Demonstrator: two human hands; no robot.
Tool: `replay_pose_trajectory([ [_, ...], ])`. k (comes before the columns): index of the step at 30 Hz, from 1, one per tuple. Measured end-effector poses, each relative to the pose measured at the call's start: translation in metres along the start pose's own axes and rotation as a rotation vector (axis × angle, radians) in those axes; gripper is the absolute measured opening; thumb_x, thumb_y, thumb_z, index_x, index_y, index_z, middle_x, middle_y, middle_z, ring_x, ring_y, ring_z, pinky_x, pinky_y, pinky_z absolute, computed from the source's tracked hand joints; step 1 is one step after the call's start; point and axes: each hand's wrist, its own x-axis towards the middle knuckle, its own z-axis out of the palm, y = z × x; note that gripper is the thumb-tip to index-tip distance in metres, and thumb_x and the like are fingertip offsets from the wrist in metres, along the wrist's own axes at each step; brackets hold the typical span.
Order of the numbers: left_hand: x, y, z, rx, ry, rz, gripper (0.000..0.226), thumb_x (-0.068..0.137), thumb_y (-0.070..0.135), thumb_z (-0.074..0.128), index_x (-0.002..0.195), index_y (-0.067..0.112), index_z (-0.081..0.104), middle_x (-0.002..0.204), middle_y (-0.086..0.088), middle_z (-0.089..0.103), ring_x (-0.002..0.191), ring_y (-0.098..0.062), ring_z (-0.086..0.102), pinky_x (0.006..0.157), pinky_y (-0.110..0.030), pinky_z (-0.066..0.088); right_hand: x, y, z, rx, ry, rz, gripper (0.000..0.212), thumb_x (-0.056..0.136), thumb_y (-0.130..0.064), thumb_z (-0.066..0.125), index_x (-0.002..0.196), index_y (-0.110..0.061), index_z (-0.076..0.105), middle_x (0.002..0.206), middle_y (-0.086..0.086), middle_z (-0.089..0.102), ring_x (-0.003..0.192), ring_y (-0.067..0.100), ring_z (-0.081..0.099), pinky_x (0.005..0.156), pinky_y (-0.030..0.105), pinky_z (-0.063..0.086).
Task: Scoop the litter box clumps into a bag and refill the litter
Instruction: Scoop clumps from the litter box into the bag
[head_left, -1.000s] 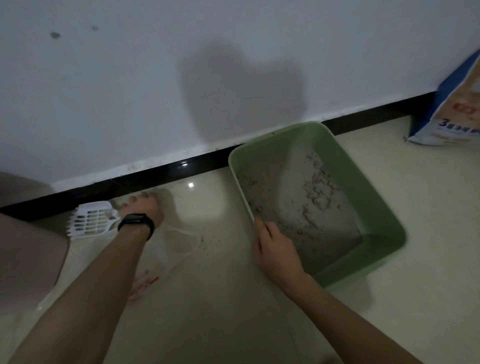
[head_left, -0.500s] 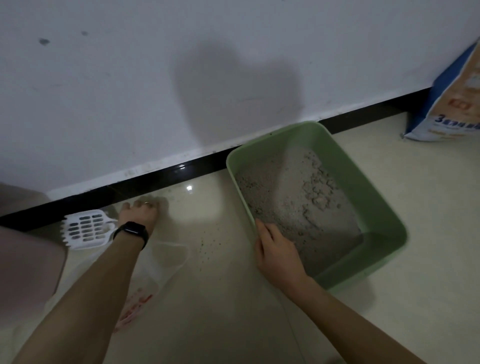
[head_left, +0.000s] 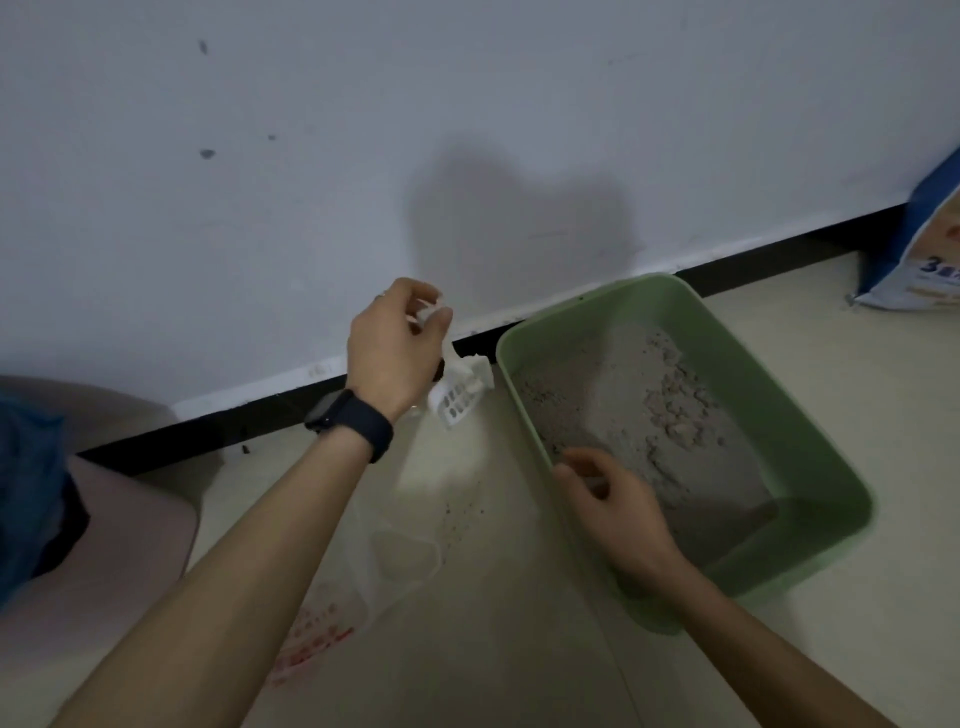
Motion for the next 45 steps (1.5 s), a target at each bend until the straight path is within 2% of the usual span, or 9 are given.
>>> replay_pose_trajectory([
  [4, -0.003, 0.023, -0.009, -0.199, 0.072, -0.084, 0.011, 0.089, 0.032, 0.065, 0.099, 0.029, 0.066, 0.089, 0.014, 0.064, 0.077, 0.002, 0.058, 0.068, -0.010, 0.044, 0.007, -0.032, -0.002, 0.317, 0.023, 0.050, 0.039, 0.080, -0.068, 0.058, 0.112, -0.045, 0.062, 0.102, -0.024, 0.067, 0.093, -0.002, 0.064, 0.078, 0.027, 0.055],
  [9, -0.004, 0.034, -0.021, -0.479, 0.048, -0.278, 0.014, 0.089, 0.029, 0.068, 0.101, 0.022, 0.068, 0.095, 0.006, 0.064, 0.093, -0.021, 0.066, 0.086, -0.045, 0.055, 0.011, -0.062, -0.004, 0.380, 0.027, 0.078, 0.035, 0.088, -0.059, 0.059, 0.106, -0.031, 0.069, 0.099, -0.012, 0.072, 0.078, -0.001, 0.067, 0.061, 0.017, 0.050],
  [15, -0.039, 0.067, 0.008, -0.725, 0.013, -0.263, 0.012, 0.088, 0.026, 0.069, 0.098, 0.020, 0.063, 0.095, 0.000, 0.066, 0.090, -0.020, 0.067, 0.080, -0.043, 0.058, 0.006, -0.079, -0.017, 0.811, -0.349, 0.392, 0.068, 0.090, -0.072, 0.038, 0.116, -0.017, 0.069, 0.112, -0.002, 0.074, 0.090, 0.014, 0.070, 0.072, 0.033, 0.047],
  [20, -0.103, 0.077, 0.072, -0.615, -0.272, -0.217, 0.011, 0.085, 0.024, 0.070, 0.091, 0.025, 0.061, 0.087, 0.008, 0.067, 0.081, -0.007, 0.063, 0.077, -0.031, 0.053, 0.016, -0.055, -0.052, 1.111, -0.035, 0.412, 0.037, 0.098, -0.043, 0.052, 0.104, -0.008, 0.062, 0.079, 0.006, 0.072, 0.062, 0.015, 0.068, 0.061, 0.028, 0.056],
  [25, -0.152, 0.038, 0.117, -0.125, -0.427, -0.101, 0.045, 0.081, 0.057, 0.056, 0.117, 0.030, 0.050, 0.132, 0.004, 0.047, 0.122, -0.016, 0.044, 0.102, -0.035, 0.041, 0.016, 0.012, -0.092, 0.661, 0.150, 0.565, 0.007, 0.096, -0.008, 0.052, 0.094, -0.010, 0.058, 0.071, 0.006, 0.064, 0.058, 0.018, 0.065, 0.054, 0.030, 0.056],
  [28, -0.164, 0.014, 0.130, 0.148, -0.426, -0.234, 0.097, 0.085, 0.054, 0.060, 0.152, 0.025, -0.003, 0.160, -0.007, -0.001, 0.144, -0.028, 0.012, 0.117, -0.042, 0.021, 0.002, 0.041, -0.120, 0.295, 0.126, 0.571, 0.009, 0.097, -0.011, 0.052, 0.095, -0.006, 0.058, 0.076, 0.012, 0.065, 0.054, 0.020, 0.069, 0.045, 0.030, 0.053],
  [33, -0.147, 0.001, 0.138, 0.021, -0.610, -0.397, 0.103, 0.086, 0.030, 0.059, 0.150, 0.025, -0.021, 0.128, -0.010, 0.052, 0.087, -0.028, 0.061, 0.071, -0.043, 0.057, -0.009, 0.049, -0.155, -0.728, 0.088, 0.345, 0.033, 0.096, -0.038, 0.047, 0.076, -0.015, 0.061, 0.075, 0.008, 0.065, 0.070, 0.030, 0.061, 0.062, 0.033, 0.043],
  [40, -0.146, -0.017, 0.136, -0.070, -0.491, -0.300, 0.091, 0.093, 0.015, 0.049, 0.151, 0.028, -0.020, 0.154, -0.011, 0.028, 0.113, -0.031, 0.053, 0.084, -0.044, 0.053, -0.023, 0.043, -0.167, -0.884, 0.106, 0.453, 0.030, 0.083, -0.040, 0.049, 0.067, -0.016, 0.059, 0.072, 0.007, 0.064, 0.068, 0.029, 0.061, 0.059, 0.030, 0.043],
  [45, -0.158, -0.014, 0.147, 0.053, -0.426, -0.295, 0.087, 0.095, 0.020, 0.045, 0.150, 0.029, -0.022, 0.146, -0.014, 0.041, 0.068, -0.022, 0.056, 0.053, -0.031, 0.044, 0.033, 0.052, -0.107, -0.631, 0.116, 0.464, 0.031, 0.090, -0.025, 0.049, 0.103, -0.003, 0.067, 0.110, 0.025, 0.067, 0.102, 0.042, 0.063, 0.076, 0.035, 0.044],
])
